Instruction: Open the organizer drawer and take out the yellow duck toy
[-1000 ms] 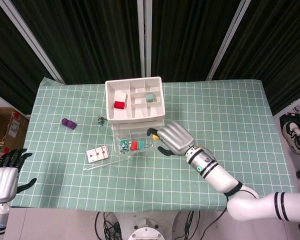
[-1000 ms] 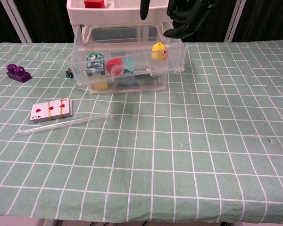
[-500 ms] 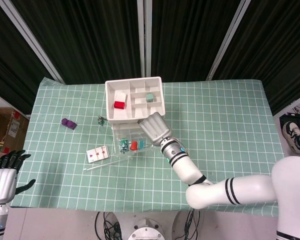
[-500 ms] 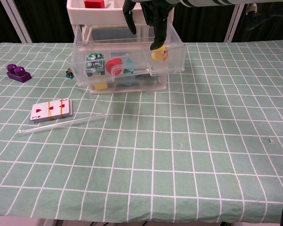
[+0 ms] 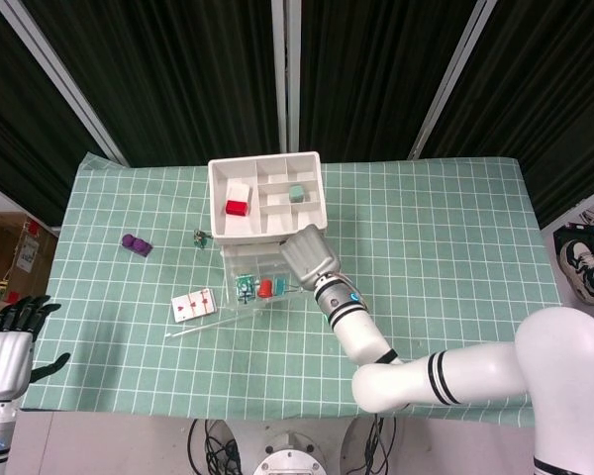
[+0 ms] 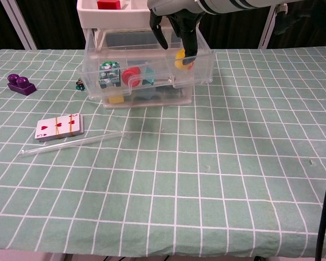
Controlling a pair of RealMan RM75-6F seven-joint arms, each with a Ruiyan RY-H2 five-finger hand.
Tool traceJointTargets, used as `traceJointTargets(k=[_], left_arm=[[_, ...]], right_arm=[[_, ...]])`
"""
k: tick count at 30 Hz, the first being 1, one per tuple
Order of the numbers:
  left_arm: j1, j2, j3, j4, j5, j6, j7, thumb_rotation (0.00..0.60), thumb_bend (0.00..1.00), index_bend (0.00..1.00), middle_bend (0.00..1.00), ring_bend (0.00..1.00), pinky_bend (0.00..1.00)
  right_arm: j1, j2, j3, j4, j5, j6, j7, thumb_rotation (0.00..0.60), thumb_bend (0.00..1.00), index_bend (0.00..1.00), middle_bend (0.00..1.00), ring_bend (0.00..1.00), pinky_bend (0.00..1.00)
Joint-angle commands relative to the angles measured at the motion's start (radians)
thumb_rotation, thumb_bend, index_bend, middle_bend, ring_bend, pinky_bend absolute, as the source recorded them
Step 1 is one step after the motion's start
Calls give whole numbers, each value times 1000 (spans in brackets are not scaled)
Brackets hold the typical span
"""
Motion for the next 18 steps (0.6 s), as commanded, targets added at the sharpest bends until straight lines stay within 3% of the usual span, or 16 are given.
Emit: traceJointTargets(k=[1, 18], left_arm=[[0, 0, -1, 3, -1, -1, -2, 600, 92, 244, 178, 129, 183], [-1, 1, -7, 11, -2, 4, -10, 600, 93, 244, 178, 129, 183]], right_arm=[[16, 1, -6, 0, 31, 5, -21, 600, 135, 387, 885, 917, 1000], [45, -27, -21, 46, 79, -12, -38, 600, 165, 512, 889, 922, 1000]])
